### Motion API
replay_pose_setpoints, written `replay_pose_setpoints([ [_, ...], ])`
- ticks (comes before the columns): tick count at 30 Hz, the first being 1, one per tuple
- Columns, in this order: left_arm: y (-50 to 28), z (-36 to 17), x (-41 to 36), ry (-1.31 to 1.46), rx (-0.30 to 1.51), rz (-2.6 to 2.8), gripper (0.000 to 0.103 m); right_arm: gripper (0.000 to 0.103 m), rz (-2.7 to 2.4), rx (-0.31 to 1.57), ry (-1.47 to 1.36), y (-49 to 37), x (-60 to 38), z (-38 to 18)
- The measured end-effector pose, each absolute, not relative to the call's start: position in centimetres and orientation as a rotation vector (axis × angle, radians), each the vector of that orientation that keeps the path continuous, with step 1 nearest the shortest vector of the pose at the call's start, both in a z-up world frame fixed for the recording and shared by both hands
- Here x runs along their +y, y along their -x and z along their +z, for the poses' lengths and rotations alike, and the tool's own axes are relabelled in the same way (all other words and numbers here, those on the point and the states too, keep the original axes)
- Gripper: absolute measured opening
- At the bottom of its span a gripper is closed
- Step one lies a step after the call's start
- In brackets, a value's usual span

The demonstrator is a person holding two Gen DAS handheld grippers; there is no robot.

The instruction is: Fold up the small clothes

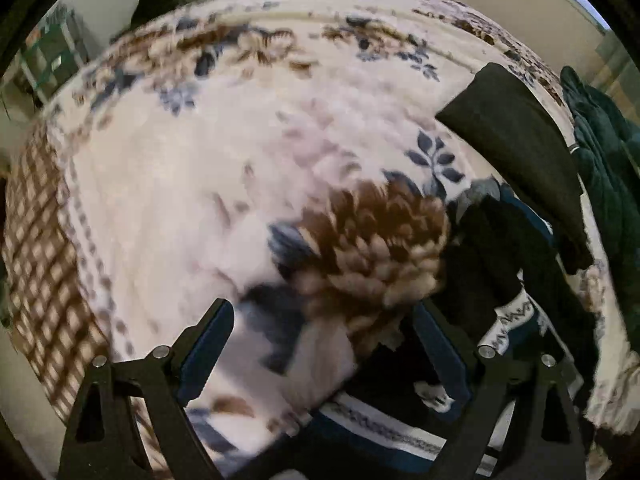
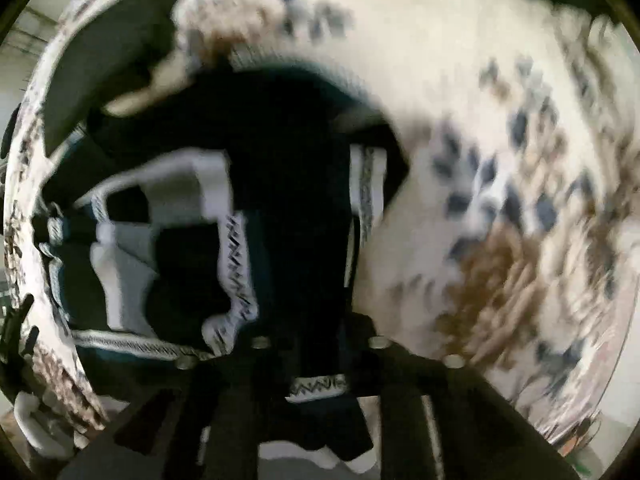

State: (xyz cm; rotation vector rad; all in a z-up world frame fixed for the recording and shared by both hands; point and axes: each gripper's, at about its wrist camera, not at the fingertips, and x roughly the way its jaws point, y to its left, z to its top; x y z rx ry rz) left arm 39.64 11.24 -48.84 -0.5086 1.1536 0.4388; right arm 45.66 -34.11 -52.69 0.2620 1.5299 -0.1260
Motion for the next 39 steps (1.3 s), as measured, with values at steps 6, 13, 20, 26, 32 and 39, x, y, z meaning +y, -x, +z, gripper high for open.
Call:
replay_pose_setpoints([
  [6, -39.1, -51.6, 11.1, 0.818, 1.15, 0.346, 0.091, 0.045, 0.254, 1.473, -0.339, -52.0, -24.6, -49.1],
  [13, -41.9, -53.9, 9.5, 0.731, 1.164, 0.273, 0.016, 0.045, 0.621, 1.532, -0.088, -60.0, -6.3, -54.8],
  [20, -41.9, -54.2, 9.3, 0.659, 1.154, 0.259, 0.009, 0.004, 0.705, 1.477, 0.054, -60.2, -1.7, -56.2],
  [26, -42.2, -54.3, 9.1, 0.631, 1.171, 0.251, 0.009, 0.004, 0.557, 1.448, -0.01, -64.1, -4.7, -55.9],
  [32, -42.7, -52.9, 10.2, 0.71, 1.185, 0.226, 0.017, 0.027, 0.583, 1.553, -0.179, -65.7, -6.4, -56.8],
  [39, -44.6, -52.5, 7.5, 0.602, 1.204, 0.185, 0.032, 0.051, 0.612, 1.63, -0.128, -63.5, -8.6, -58.3],
])
